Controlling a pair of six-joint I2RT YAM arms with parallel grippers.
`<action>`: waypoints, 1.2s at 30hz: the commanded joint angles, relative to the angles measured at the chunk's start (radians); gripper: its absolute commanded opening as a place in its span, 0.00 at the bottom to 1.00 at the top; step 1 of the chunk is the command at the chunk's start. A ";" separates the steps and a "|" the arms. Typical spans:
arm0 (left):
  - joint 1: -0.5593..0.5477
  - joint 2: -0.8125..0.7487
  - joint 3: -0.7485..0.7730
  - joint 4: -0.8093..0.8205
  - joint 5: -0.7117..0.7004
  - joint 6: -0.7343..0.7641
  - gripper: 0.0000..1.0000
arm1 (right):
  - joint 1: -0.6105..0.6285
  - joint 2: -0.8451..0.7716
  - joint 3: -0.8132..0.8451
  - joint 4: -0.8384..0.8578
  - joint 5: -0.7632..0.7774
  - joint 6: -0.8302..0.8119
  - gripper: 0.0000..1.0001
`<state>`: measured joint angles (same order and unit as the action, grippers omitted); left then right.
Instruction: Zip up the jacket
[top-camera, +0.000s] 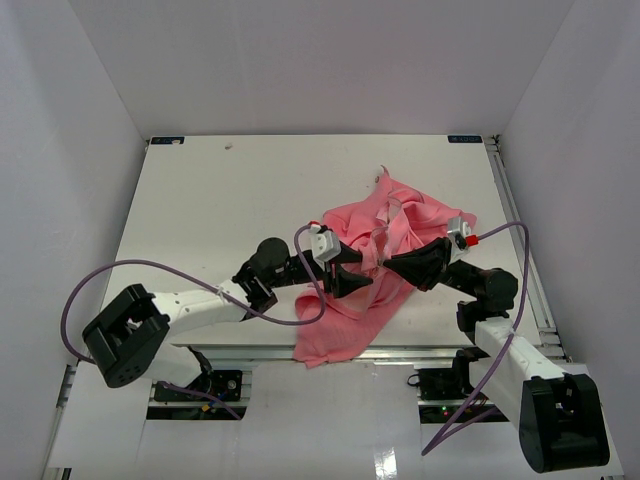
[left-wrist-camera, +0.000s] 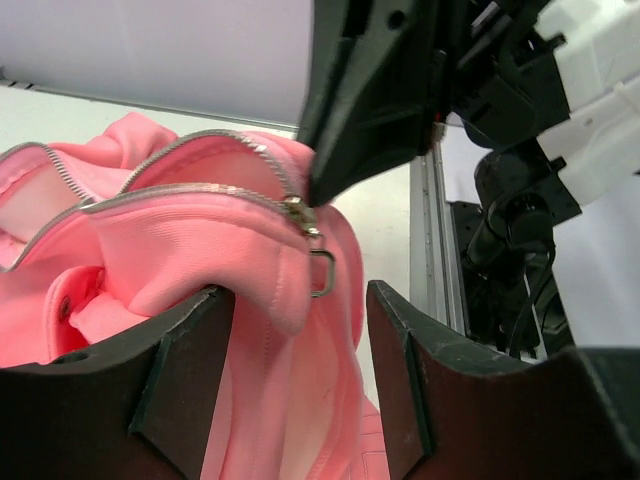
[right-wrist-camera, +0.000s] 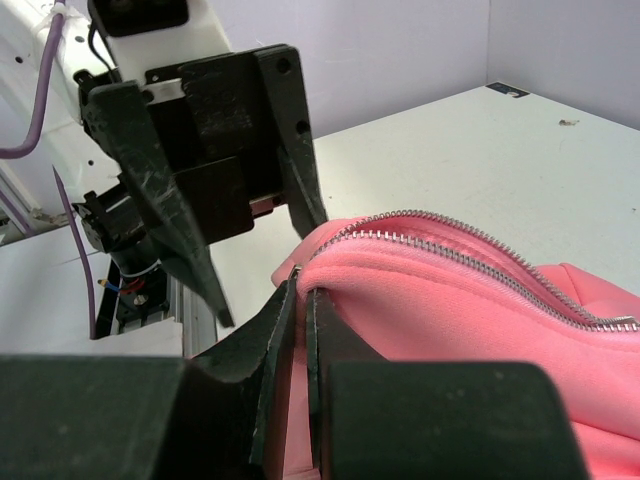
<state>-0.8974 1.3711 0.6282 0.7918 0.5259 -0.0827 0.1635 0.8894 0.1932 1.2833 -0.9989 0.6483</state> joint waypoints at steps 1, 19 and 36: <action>0.101 0.019 0.042 0.041 0.128 -0.223 0.66 | -0.002 -0.007 0.009 0.208 -0.009 0.004 0.08; 0.207 0.144 0.059 0.256 0.379 -0.673 0.66 | -0.002 -0.009 0.002 0.205 -0.003 -0.007 0.08; 0.206 0.005 0.149 -0.271 0.108 -0.694 0.59 | 0.001 -0.034 0.002 0.175 0.005 -0.022 0.08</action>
<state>-0.6891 1.3672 0.7662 0.5814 0.6341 -0.7115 0.1638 0.8818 0.1867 1.2835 -1.0016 0.6468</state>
